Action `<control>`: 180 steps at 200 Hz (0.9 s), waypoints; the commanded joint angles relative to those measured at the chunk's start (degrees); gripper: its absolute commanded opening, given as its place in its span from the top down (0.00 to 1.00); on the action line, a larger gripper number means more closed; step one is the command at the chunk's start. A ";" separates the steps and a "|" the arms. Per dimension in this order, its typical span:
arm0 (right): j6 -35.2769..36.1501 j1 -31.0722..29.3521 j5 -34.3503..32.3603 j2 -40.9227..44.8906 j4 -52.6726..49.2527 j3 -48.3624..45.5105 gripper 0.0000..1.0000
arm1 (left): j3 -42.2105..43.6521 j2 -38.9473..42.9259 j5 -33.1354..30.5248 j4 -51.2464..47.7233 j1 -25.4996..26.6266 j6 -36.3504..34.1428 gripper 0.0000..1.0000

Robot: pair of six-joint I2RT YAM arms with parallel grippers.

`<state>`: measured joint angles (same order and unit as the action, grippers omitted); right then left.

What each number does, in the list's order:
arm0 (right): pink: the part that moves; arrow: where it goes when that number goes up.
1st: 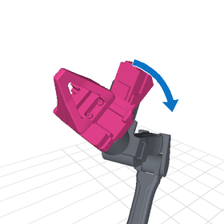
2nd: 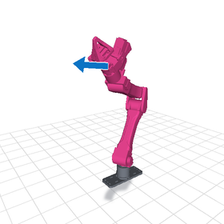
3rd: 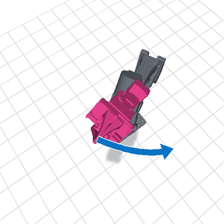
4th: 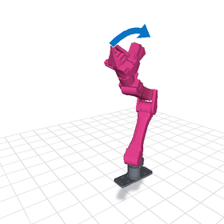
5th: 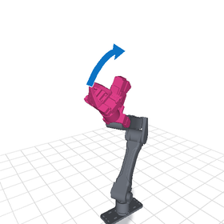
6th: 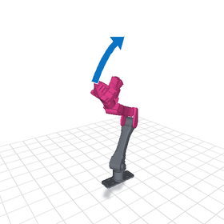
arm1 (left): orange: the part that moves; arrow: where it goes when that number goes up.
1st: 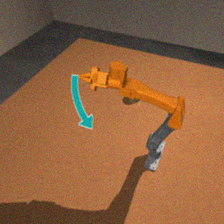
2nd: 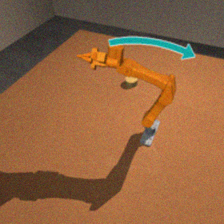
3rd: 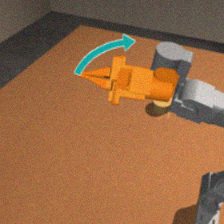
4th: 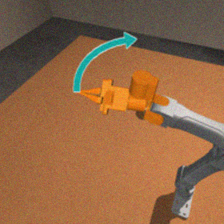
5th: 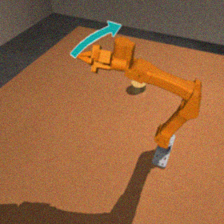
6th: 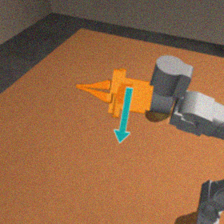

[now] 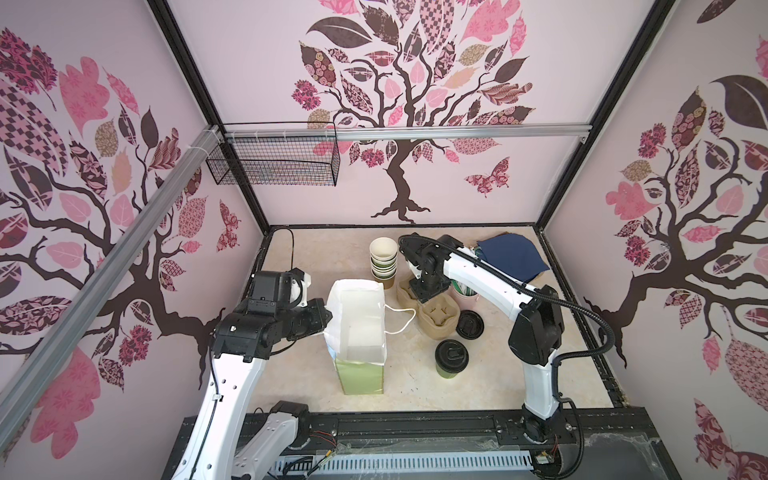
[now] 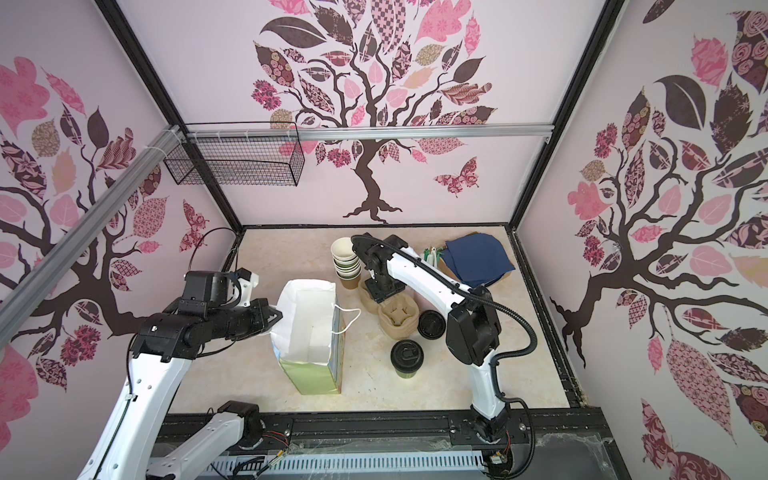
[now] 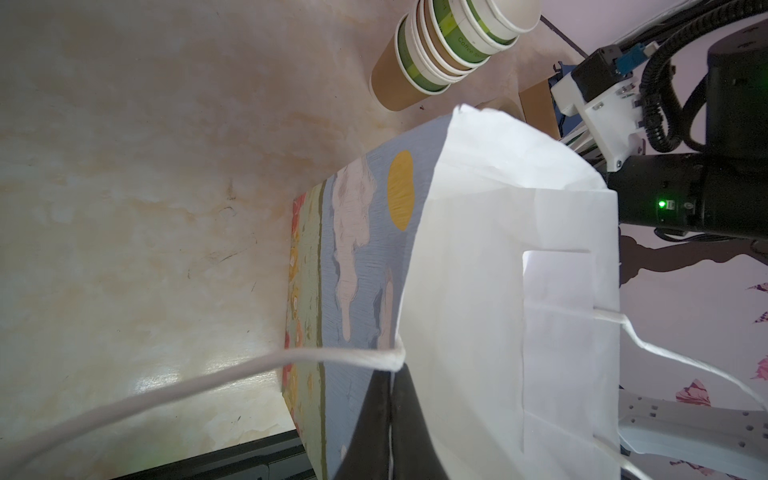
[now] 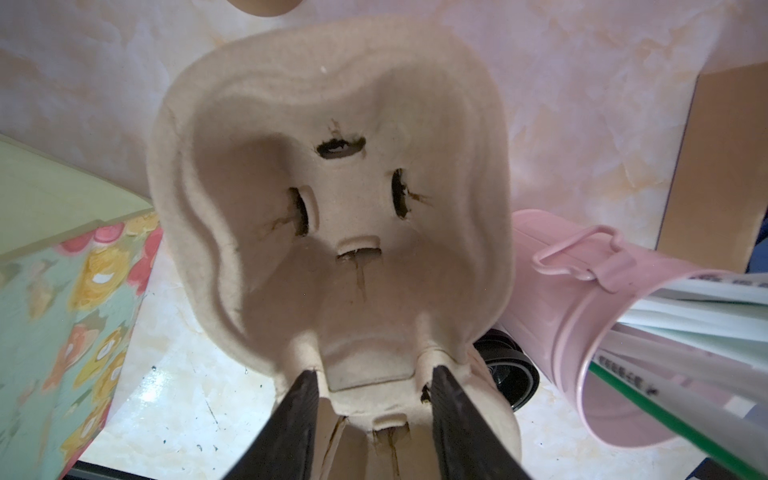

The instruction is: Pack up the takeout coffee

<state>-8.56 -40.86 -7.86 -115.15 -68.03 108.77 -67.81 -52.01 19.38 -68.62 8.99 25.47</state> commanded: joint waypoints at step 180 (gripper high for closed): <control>0.38 -0.38 -0.08 -3.35 -2.19 -0.49 0.57 | 0.93 0.59 0.77 2.34 0.06 0.54 0.99</control>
<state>-8.56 -40.86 -7.68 -116.20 -68.36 108.68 -67.81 -51.94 19.77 -67.70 8.99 25.96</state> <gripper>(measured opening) 0.441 0.051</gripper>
